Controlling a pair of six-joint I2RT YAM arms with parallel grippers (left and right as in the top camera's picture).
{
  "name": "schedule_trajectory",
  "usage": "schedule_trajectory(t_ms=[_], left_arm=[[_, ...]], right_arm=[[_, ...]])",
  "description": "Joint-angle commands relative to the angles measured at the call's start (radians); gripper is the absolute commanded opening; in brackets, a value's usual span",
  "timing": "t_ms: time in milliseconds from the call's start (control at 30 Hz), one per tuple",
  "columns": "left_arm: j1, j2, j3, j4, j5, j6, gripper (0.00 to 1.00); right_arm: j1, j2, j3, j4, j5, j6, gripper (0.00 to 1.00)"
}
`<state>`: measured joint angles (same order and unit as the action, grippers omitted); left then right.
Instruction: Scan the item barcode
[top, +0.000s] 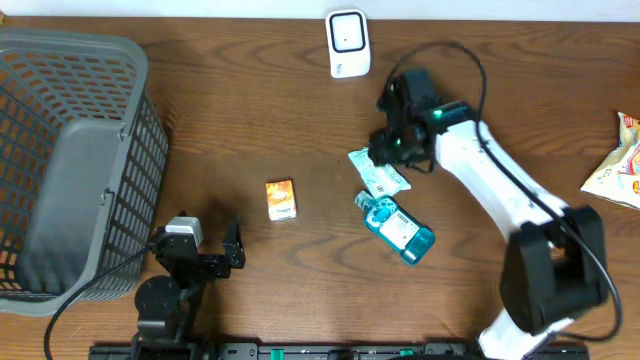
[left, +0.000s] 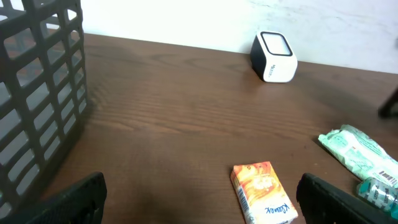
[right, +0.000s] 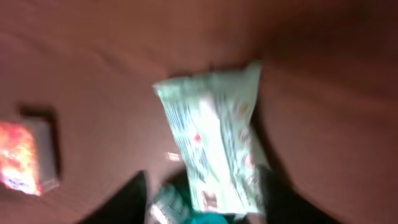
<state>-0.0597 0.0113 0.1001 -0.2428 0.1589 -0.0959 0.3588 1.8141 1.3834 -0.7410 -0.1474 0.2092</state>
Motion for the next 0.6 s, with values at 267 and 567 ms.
schedule_trajectory(t_ms=[267, 567], left_arm=[[0.002, 0.000, -0.014, -0.032, 0.013, 0.017, 0.98], [0.002, 0.000, -0.014, -0.032, 0.013, 0.017, 0.98]], right_arm=[[0.003, 0.092, 0.008, 0.031, 0.088, -0.193, 0.99], [-0.098, 0.188, 0.008, 0.033, -0.266, -0.476, 0.99]])
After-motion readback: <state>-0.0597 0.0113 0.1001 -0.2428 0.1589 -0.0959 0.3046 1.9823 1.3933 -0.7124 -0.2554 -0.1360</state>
